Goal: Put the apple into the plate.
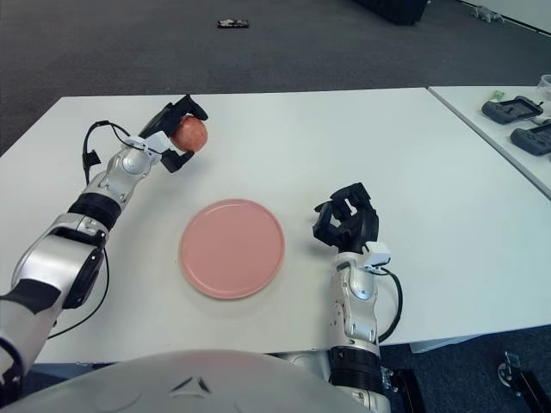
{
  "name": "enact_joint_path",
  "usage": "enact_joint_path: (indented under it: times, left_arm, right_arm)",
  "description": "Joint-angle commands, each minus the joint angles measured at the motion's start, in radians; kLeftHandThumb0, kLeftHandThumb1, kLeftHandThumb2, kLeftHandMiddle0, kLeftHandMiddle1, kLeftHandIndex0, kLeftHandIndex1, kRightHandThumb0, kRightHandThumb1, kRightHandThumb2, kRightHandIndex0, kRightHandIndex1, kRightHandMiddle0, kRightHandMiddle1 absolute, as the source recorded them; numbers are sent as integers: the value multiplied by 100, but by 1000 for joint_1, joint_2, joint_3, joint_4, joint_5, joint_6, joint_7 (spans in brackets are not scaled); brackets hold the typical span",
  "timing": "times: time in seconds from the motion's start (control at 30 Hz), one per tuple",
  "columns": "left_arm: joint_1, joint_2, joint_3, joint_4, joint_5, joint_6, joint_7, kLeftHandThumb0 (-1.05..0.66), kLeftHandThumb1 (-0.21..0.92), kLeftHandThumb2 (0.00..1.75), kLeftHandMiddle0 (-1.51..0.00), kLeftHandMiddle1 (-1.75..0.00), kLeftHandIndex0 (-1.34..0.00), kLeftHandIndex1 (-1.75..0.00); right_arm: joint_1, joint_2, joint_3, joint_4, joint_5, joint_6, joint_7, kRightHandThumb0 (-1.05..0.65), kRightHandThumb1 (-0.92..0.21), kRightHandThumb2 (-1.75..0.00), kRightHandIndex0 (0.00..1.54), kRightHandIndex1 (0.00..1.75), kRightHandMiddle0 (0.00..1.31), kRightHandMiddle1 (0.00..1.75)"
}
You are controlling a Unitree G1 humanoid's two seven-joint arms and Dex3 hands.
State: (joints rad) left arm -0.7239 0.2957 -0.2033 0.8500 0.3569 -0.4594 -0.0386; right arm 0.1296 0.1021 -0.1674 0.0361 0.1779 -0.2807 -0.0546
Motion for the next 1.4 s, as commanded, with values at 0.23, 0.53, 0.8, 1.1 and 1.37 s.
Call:
enact_joint_path:
  times: [0.23, 0.53, 0.8, 1.1, 1.37]
  left_arm:
    - [172, 32, -12, -357, -47, -8, -146, 0, -8, 171, -97, -156, -69, -175]
    - [285, 60, -84, -565, -29, -41, -262, 0, -9, 172, -98, -157, -69, -175]
    - [349, 62, -131, -628, -75, -97, -352, 0, -11, 174, -99, -158, -71, -175]
    - [370, 90, -179, -642, -62, -158, -438, 0, -11, 174, -98, -159, -70, -175]
    - [372, 112, -222, -643, -36, -177, -497, 0, -11, 174, -98, -158, -71, -175]
  right_arm:
    - [-8, 6, 4, -13, 1, 9, -2, -1, -29, -128, 68, 150, 49, 175]
    - [-11, 1, 4, -7, -1, 8, 1, -1, -28, -128, 69, 149, 50, 175]
    - [-11, 4, 5, -7, 5, 3, 4, -1, -29, -127, 68, 148, 50, 175]
    - [-9, 8, 3, -13, 9, 6, 4, -1, -29, -127, 68, 148, 51, 175]
    - [-7, 11, 1, -16, 16, 9, 5, -1, -29, -127, 67, 148, 50, 175]
